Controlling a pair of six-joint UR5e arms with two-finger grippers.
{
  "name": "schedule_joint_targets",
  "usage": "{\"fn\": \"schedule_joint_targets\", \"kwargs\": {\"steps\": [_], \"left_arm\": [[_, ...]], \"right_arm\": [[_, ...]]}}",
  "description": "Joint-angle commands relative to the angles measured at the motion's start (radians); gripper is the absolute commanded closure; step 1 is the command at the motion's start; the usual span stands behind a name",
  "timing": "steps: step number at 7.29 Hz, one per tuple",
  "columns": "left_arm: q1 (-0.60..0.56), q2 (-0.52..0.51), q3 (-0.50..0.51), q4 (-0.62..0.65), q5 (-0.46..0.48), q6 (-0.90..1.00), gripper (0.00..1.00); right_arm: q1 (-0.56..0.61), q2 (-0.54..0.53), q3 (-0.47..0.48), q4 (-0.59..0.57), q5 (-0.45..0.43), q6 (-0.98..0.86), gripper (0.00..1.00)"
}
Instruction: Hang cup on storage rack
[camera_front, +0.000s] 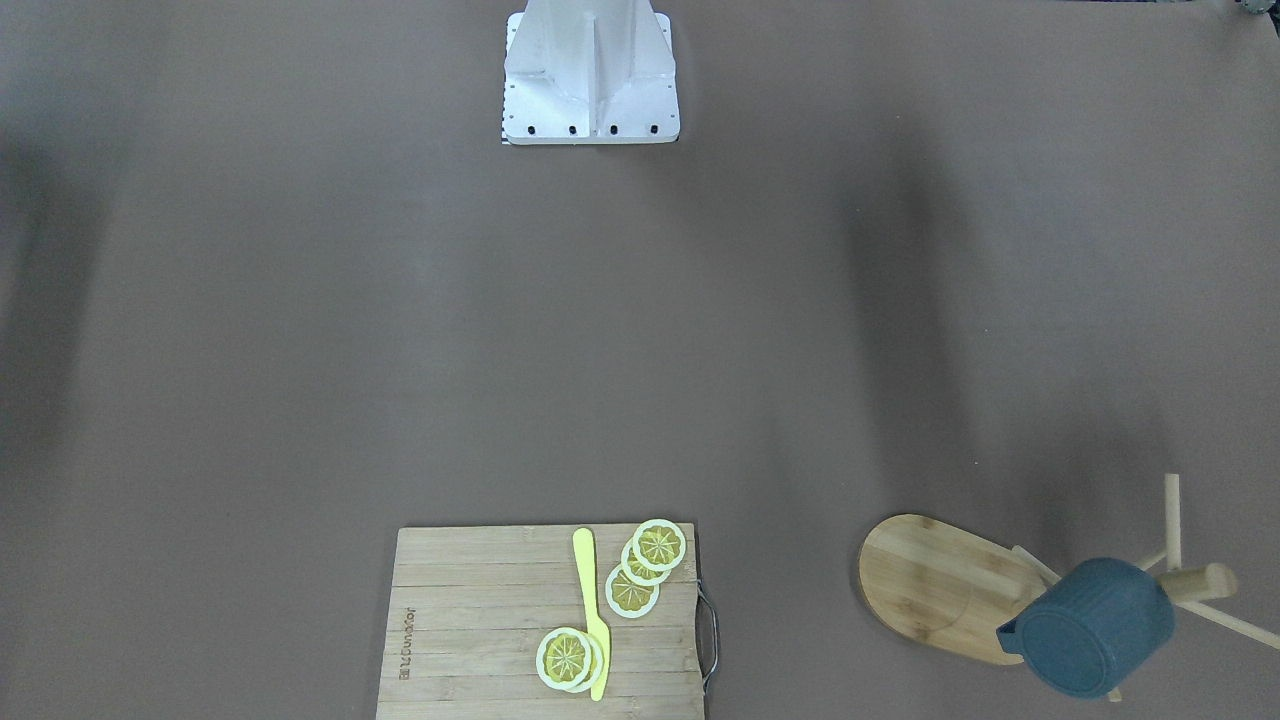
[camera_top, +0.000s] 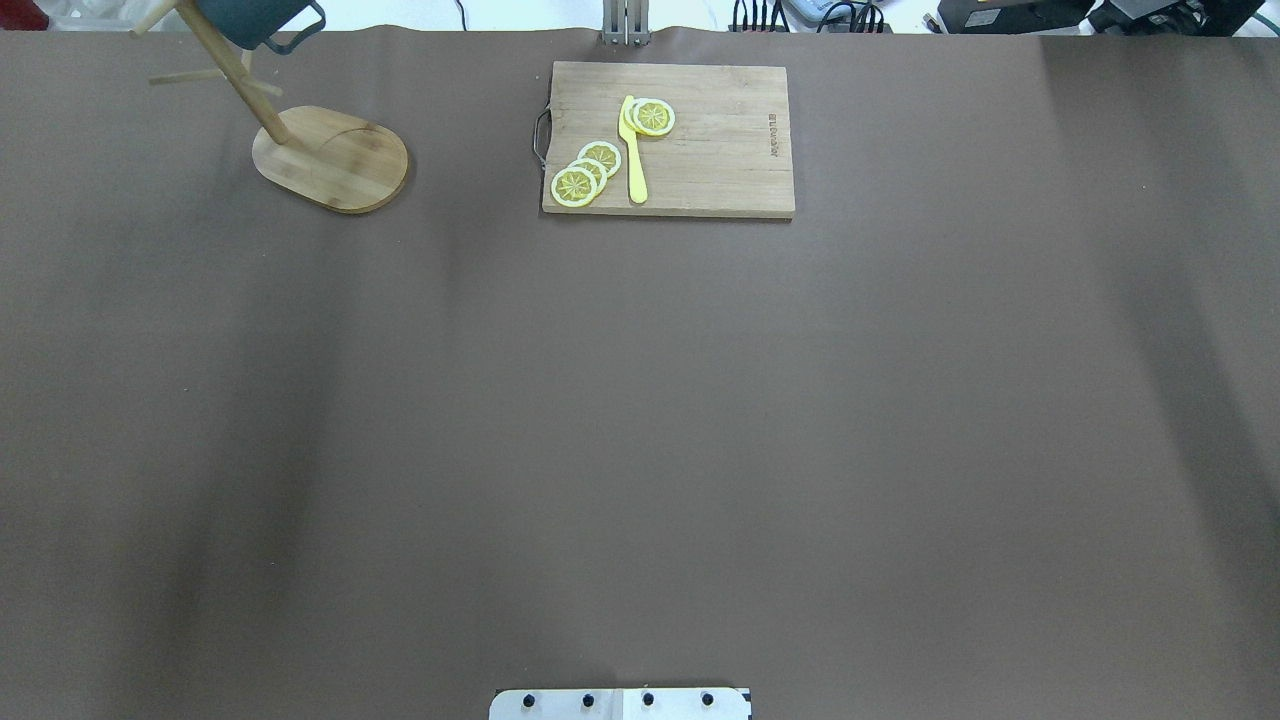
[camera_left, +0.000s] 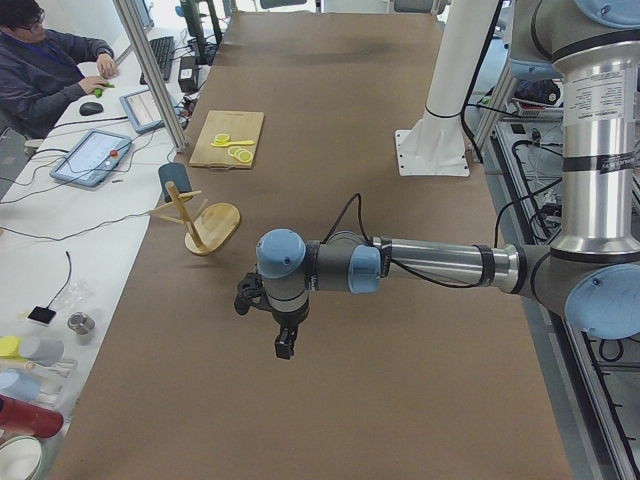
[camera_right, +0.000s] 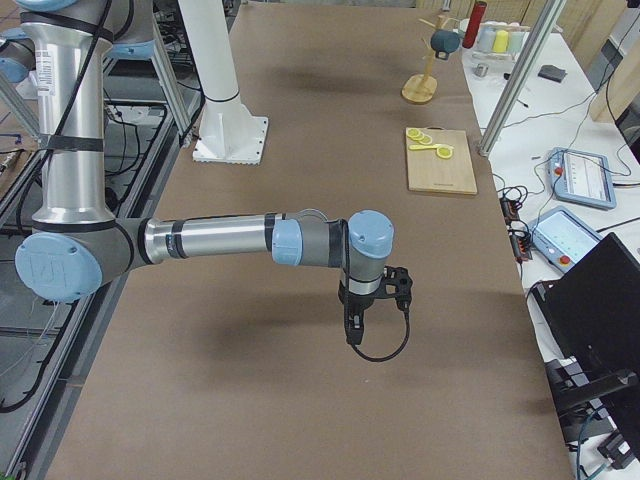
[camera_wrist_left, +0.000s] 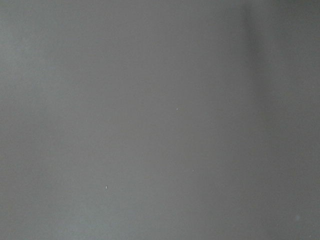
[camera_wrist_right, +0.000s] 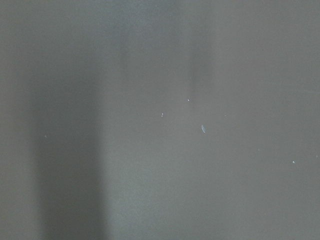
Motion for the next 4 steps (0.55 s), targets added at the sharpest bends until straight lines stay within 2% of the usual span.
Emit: {"fn": "schedule_joint_targets", "kwargs": {"steps": [1, 4], "left_arm": [[-0.018, 0.0, -0.013, 0.015, -0.006, 0.001, 0.01], [-0.015, -0.001, -0.034, 0.014, -0.01, 0.002, 0.01]], "right_arm": [[0.0, -0.014, -0.003, 0.0, 0.0, 0.003, 0.0], [0.0, -0.018, -0.004, 0.0, 0.0, 0.005, 0.0]]}}
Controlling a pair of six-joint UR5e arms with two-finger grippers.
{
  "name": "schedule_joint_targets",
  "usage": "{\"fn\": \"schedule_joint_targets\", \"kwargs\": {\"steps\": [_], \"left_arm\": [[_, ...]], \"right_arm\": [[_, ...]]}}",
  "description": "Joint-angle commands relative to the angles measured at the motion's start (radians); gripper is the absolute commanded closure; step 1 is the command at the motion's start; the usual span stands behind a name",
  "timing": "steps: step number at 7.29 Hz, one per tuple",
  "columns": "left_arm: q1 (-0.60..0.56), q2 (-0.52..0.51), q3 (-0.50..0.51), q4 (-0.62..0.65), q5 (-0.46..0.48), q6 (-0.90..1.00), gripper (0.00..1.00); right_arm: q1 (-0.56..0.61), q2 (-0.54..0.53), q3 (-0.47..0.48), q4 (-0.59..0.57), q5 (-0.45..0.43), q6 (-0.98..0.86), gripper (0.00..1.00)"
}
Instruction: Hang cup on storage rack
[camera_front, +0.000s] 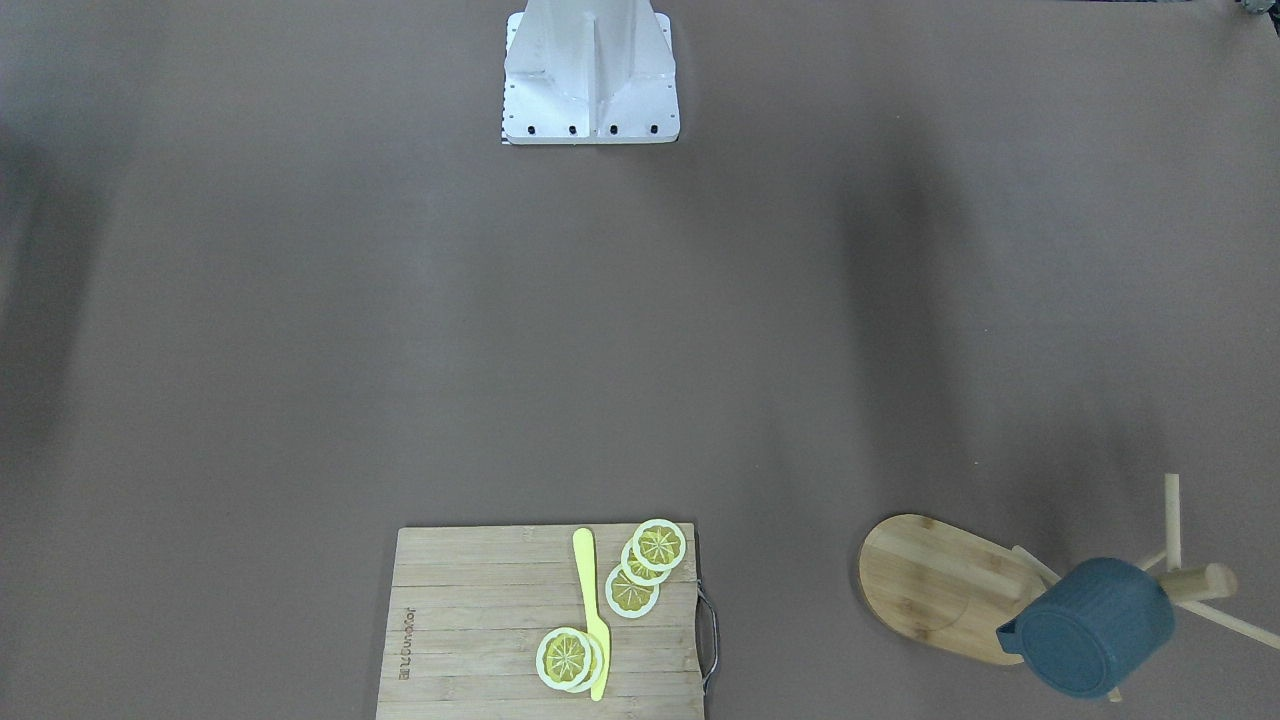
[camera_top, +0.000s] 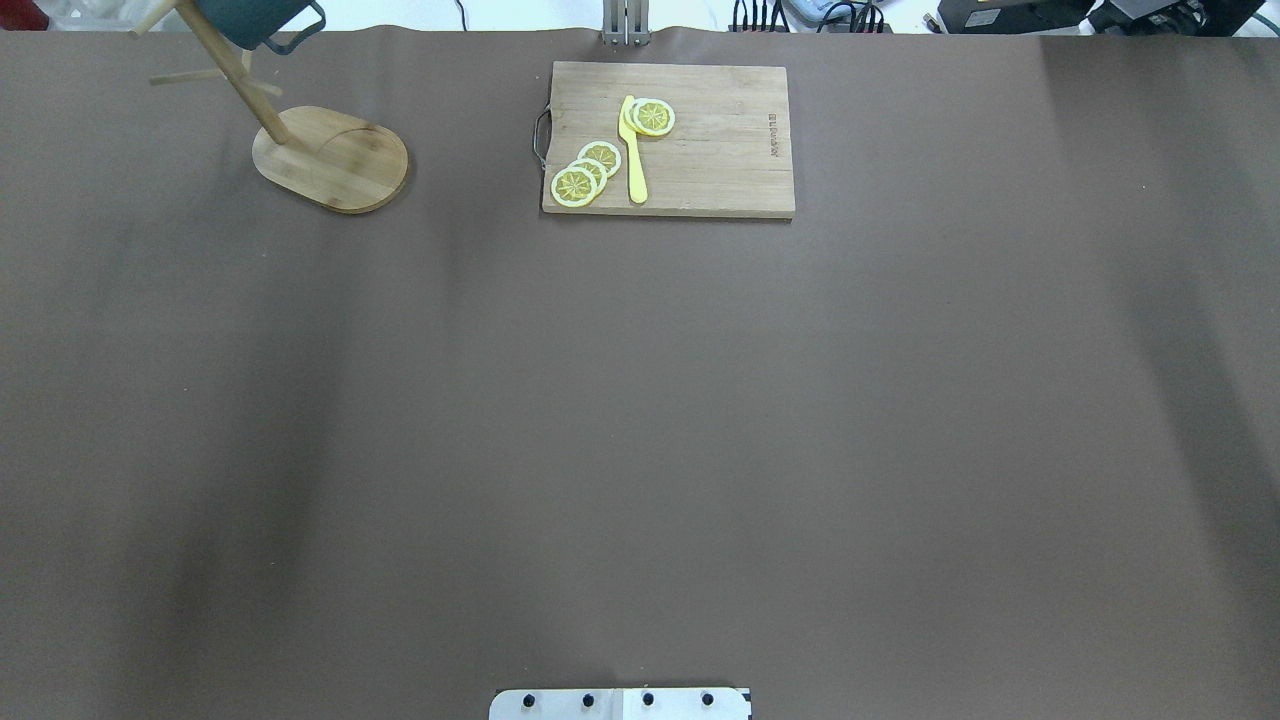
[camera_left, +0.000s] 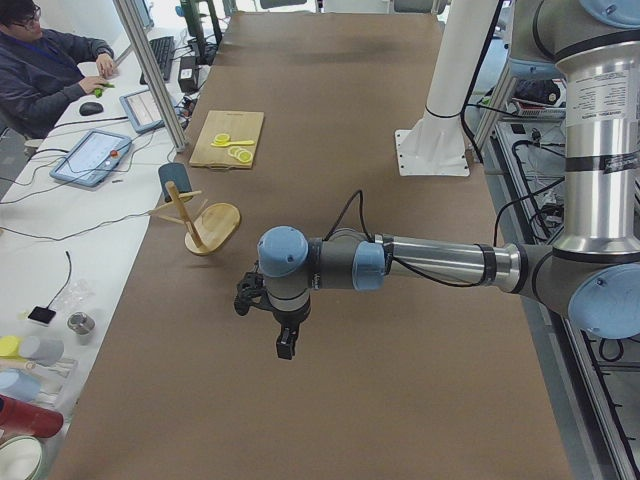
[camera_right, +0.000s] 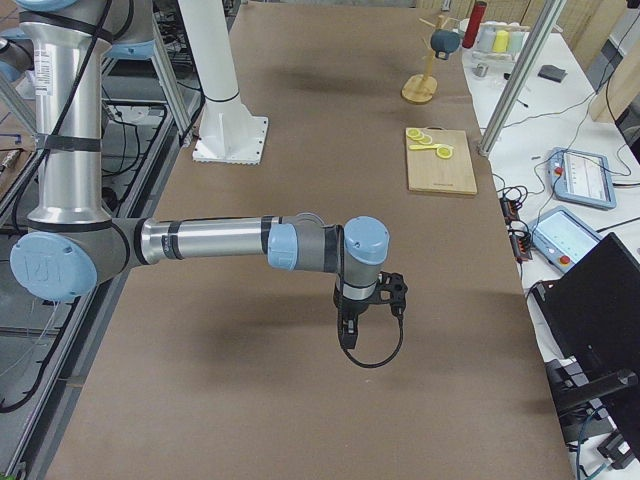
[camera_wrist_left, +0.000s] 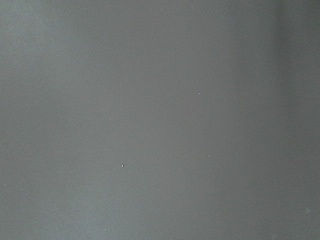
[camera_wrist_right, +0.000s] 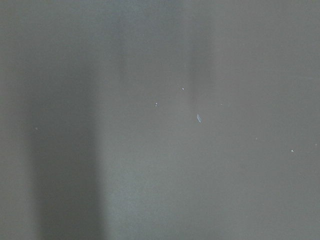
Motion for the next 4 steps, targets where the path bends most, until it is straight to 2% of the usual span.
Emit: {"fn": "schedule_joint_targets", "kwargs": {"steps": [1, 4], "left_arm": [[0.001, 0.0, -0.011, -0.003, -0.002, 0.004, 0.01], [0.004, 0.0, -0.015, -0.007, -0.002, 0.01, 0.01]], "right_arm": [[0.0, -0.011, 0.004, 0.0, 0.0, 0.001, 0.0], [0.0, -0.023, 0.011, 0.029, 0.002, 0.001, 0.0]]}}
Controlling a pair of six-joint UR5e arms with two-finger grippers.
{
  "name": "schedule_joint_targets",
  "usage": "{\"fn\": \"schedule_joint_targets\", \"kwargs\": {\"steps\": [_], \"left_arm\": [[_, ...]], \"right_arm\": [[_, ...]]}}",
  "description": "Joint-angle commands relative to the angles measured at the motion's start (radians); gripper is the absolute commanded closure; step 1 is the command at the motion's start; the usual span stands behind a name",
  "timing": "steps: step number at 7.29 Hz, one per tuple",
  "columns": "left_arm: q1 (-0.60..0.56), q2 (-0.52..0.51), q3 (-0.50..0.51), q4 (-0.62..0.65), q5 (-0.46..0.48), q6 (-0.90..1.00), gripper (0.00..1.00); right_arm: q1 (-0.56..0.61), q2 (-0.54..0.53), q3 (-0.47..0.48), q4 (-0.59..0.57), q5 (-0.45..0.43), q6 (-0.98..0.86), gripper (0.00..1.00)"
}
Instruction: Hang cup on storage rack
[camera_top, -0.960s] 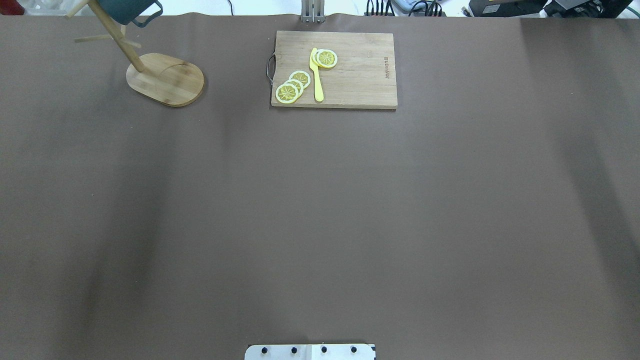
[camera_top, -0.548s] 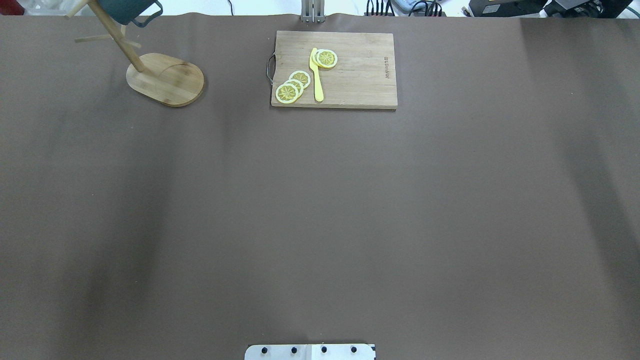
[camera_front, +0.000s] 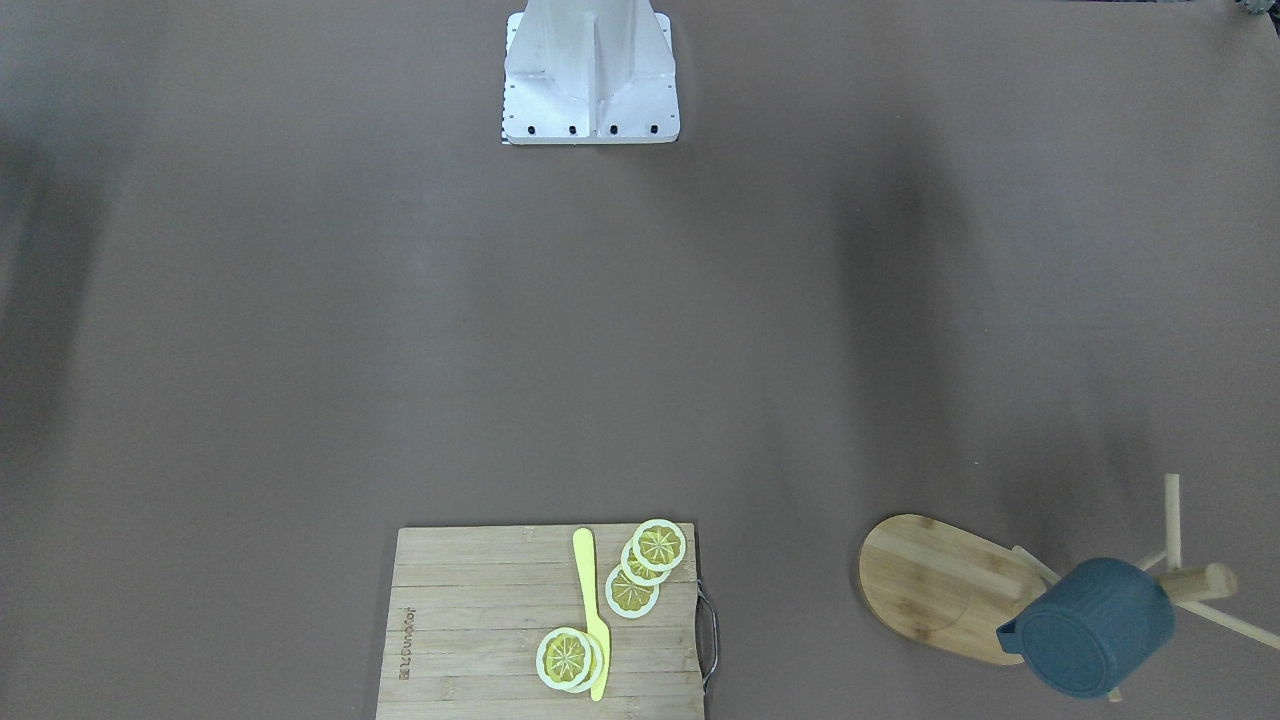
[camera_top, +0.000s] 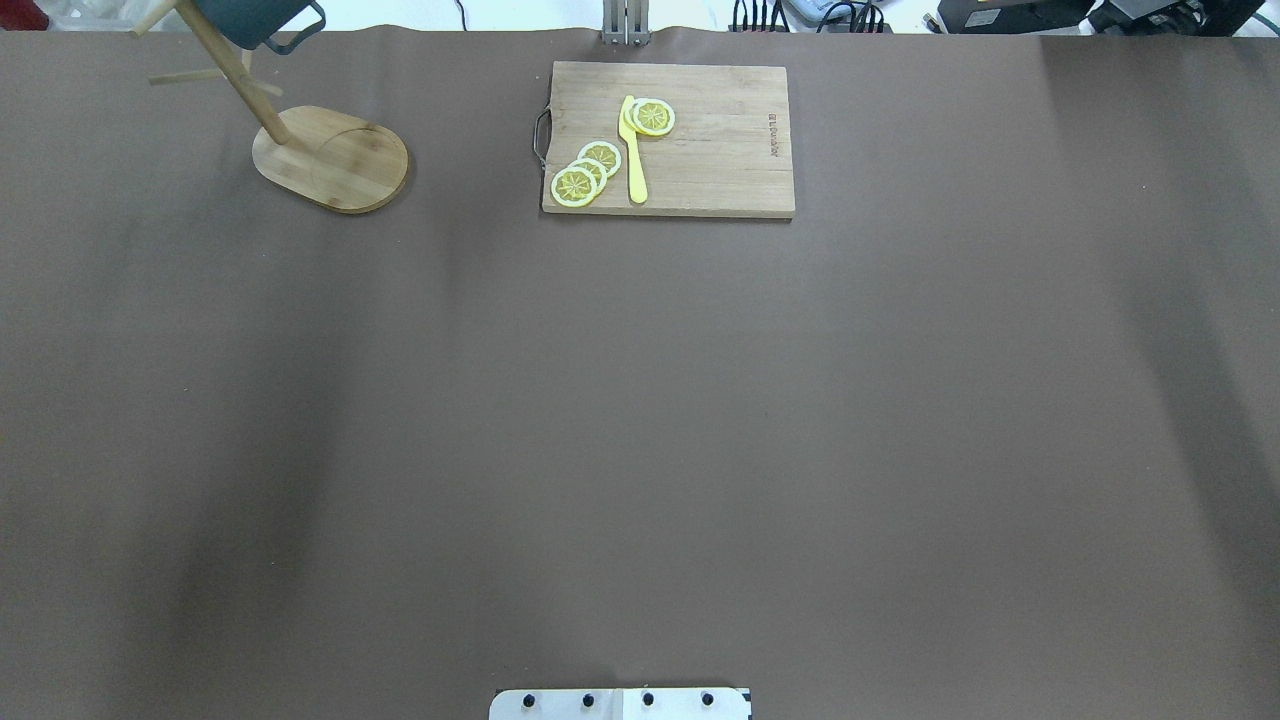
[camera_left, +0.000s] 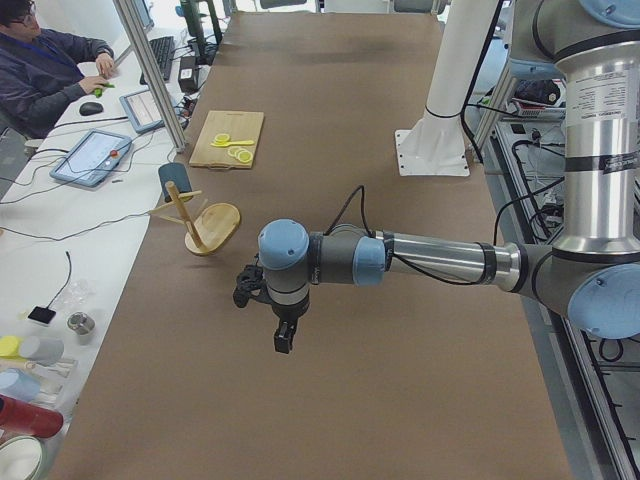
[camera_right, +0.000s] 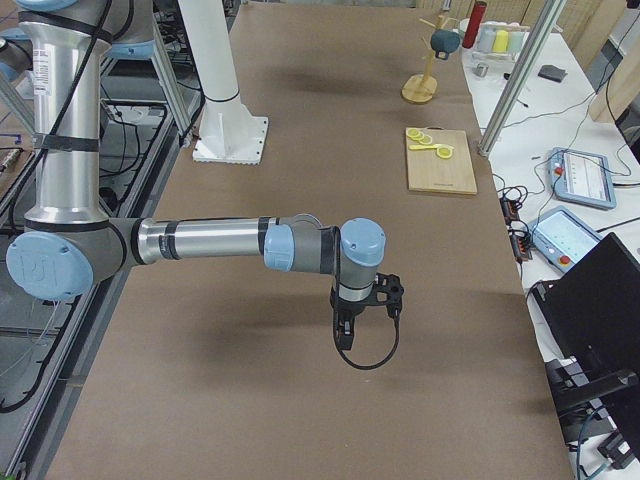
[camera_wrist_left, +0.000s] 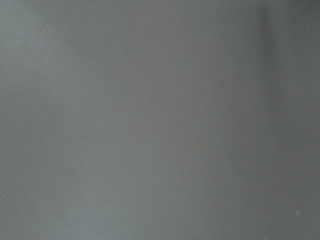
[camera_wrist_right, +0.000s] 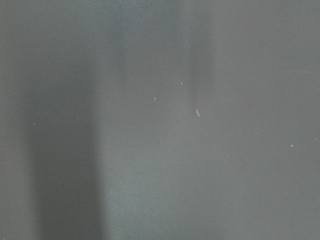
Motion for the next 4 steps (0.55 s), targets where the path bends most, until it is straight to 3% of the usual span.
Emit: {"fn": "schedule_joint_targets", "kwargs": {"steps": [1, 4], "left_arm": [[0.0, 0.002, 0.0, -0.004, 0.001, 0.001, 0.01], [0.0, 0.002, 0.0, -0.004, 0.003, 0.001, 0.01]], "right_arm": [[0.0, -0.027, 0.001, 0.069, 0.001, 0.0, 0.0], [0.0, -0.101, -0.012, 0.264, 0.001, 0.002, 0.0]]}}
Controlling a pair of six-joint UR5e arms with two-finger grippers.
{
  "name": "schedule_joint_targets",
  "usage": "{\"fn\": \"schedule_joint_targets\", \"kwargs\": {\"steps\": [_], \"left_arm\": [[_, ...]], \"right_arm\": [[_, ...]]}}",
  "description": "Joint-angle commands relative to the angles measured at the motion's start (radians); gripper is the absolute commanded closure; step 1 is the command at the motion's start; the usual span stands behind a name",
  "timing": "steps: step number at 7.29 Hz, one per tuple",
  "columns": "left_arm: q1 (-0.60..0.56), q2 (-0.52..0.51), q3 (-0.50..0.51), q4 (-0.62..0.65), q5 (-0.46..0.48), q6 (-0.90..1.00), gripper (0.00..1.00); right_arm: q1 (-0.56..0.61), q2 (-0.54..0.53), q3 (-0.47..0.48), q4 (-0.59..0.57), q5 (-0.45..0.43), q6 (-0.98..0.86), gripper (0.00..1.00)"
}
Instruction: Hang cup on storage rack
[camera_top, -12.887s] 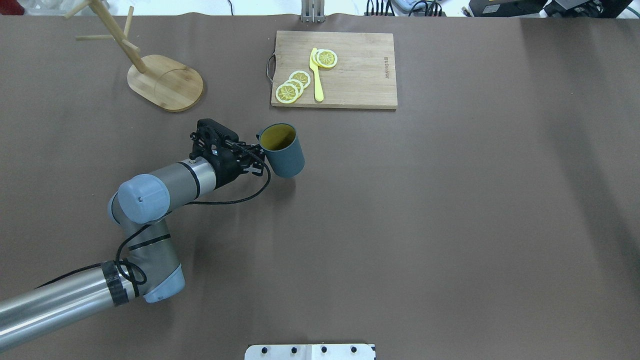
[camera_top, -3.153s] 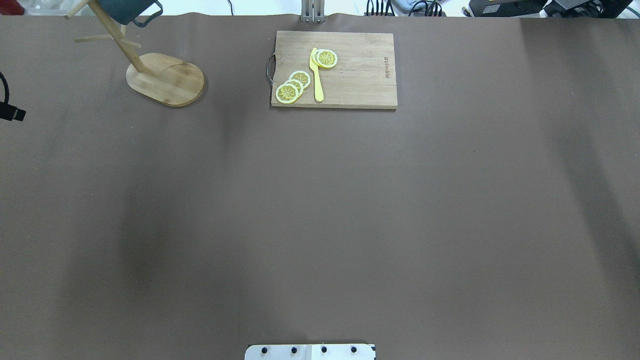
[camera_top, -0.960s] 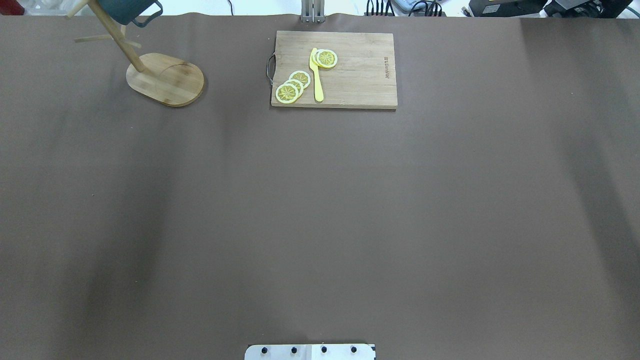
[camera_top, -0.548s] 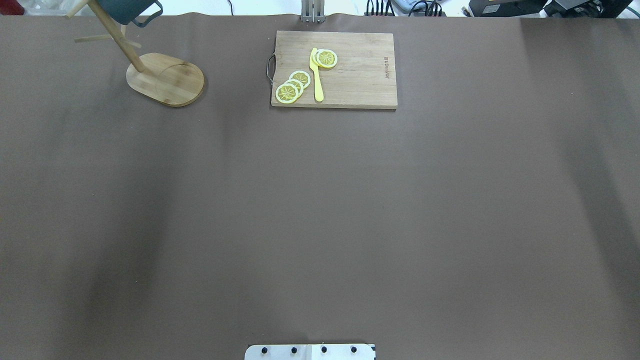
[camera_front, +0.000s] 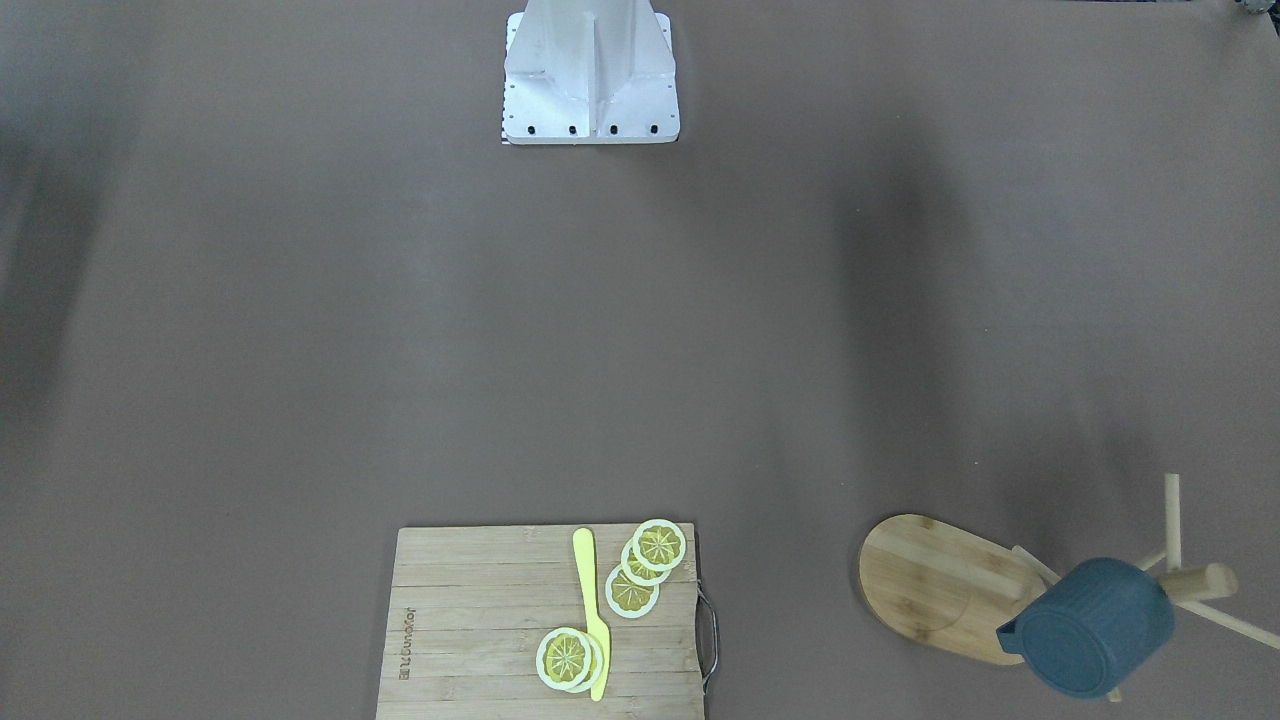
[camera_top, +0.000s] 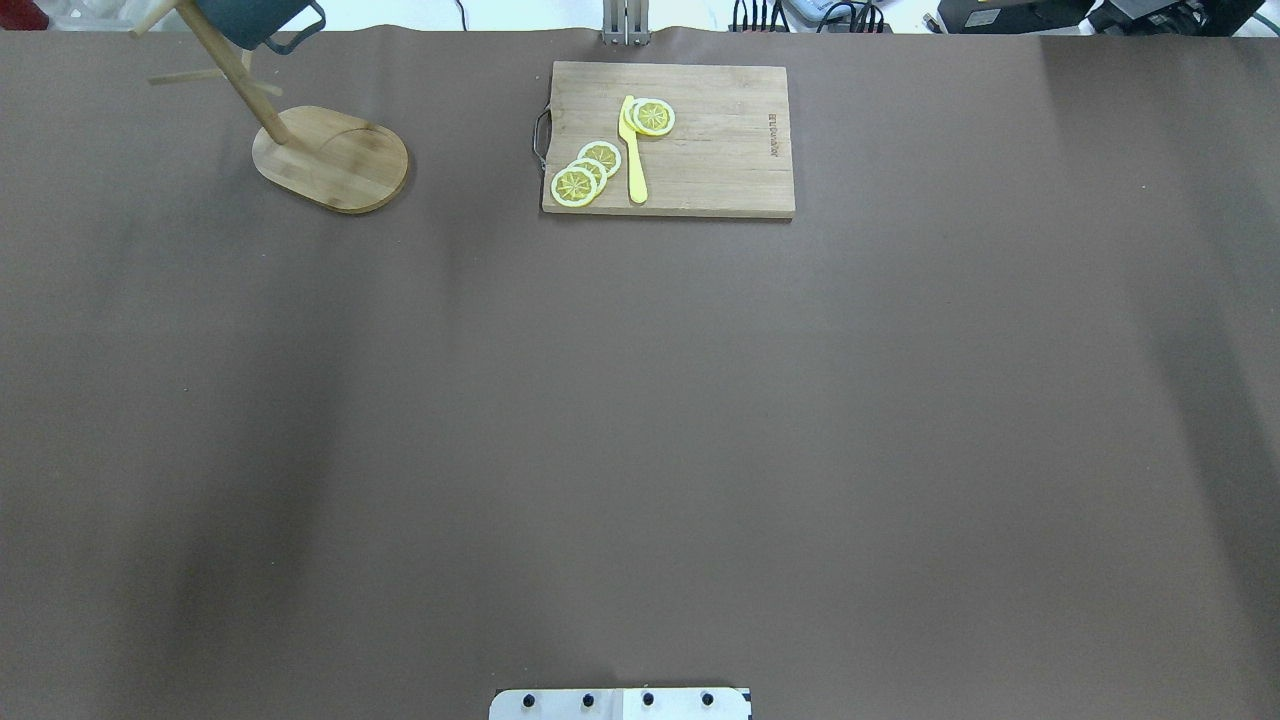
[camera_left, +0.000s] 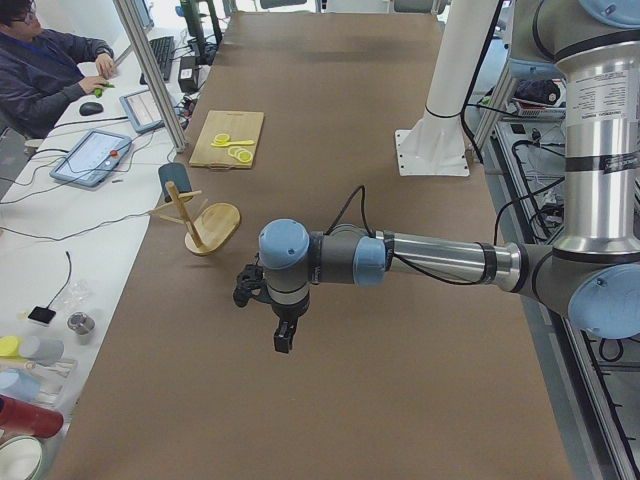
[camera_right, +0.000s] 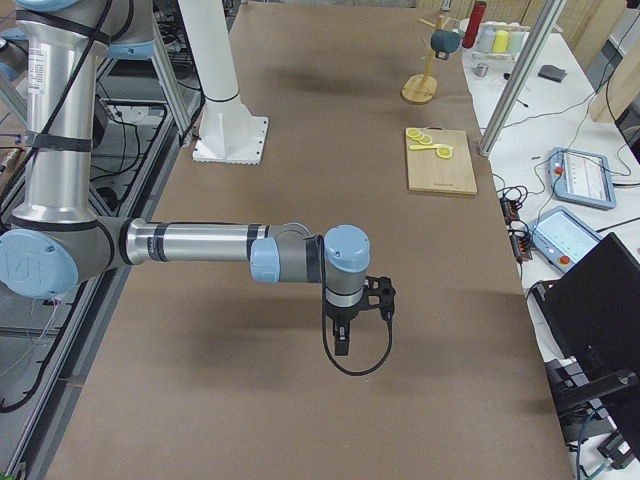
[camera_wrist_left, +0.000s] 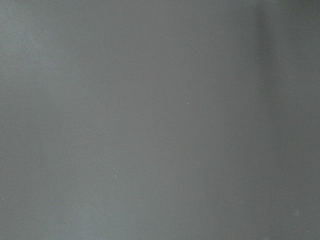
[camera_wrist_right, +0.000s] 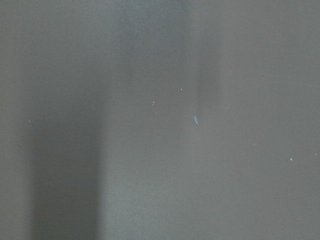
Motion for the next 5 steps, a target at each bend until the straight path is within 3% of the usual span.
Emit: {"fn": "schedule_joint_targets", "kwargs": {"steps": [1, 5], "left_arm": [[0.0, 0.0, 0.0, 0.0, 0.001, 0.0, 0.01], [0.0, 0.006, 0.006, 0.0, 0.001, -0.001, 0.01]], "right_arm": [[0.0, -0.03, -0.006, 0.091, -0.002, 0.0, 0.0], [0.0, -0.028, -0.043, 0.095, -0.009, -0.01, 0.0]]}}
